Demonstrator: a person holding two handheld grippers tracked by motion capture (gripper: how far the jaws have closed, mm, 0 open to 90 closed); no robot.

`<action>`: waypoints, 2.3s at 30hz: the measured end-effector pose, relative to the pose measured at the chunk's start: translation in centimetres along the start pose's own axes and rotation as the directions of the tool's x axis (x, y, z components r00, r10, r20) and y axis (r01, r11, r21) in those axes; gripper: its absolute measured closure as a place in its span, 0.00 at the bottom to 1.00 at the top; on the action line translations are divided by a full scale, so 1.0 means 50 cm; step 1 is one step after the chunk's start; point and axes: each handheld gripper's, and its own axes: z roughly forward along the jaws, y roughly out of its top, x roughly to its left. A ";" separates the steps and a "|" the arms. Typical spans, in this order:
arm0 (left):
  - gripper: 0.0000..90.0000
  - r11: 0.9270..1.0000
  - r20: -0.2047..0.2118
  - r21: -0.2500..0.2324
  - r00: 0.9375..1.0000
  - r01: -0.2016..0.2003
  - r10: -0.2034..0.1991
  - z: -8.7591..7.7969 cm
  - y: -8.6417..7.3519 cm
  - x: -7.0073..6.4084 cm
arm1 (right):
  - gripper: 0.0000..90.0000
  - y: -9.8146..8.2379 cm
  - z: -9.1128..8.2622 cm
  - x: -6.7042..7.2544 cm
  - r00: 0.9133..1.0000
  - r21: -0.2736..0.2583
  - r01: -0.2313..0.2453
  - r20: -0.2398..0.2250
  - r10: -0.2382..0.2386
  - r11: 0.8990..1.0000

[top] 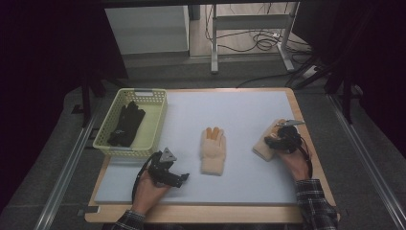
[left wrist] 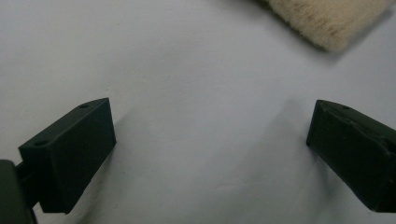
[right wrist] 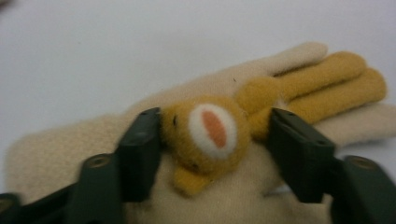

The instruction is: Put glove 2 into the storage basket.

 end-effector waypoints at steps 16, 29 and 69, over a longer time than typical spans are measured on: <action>0.01 1.000 0.000 0.000 1.000 0.001 -0.001 0.000 0.000 0.000 | 0.68 0.024 -0.061 0.031 0.995 -0.052 0.088 -0.045 -0.090 0.995; 0.01 1.000 0.000 0.000 1.000 0.001 -0.001 0.000 0.000 0.000 | 0.68 0.065 -0.117 0.091 0.974 -0.147 0.145 -0.153 -0.167 0.979; 0.01 1.000 0.000 0.000 1.000 0.001 -0.001 0.000 0.000 0.000 | 0.47 0.117 0.041 0.365 0.840 -0.099 0.388 -0.371 -0.396 0.916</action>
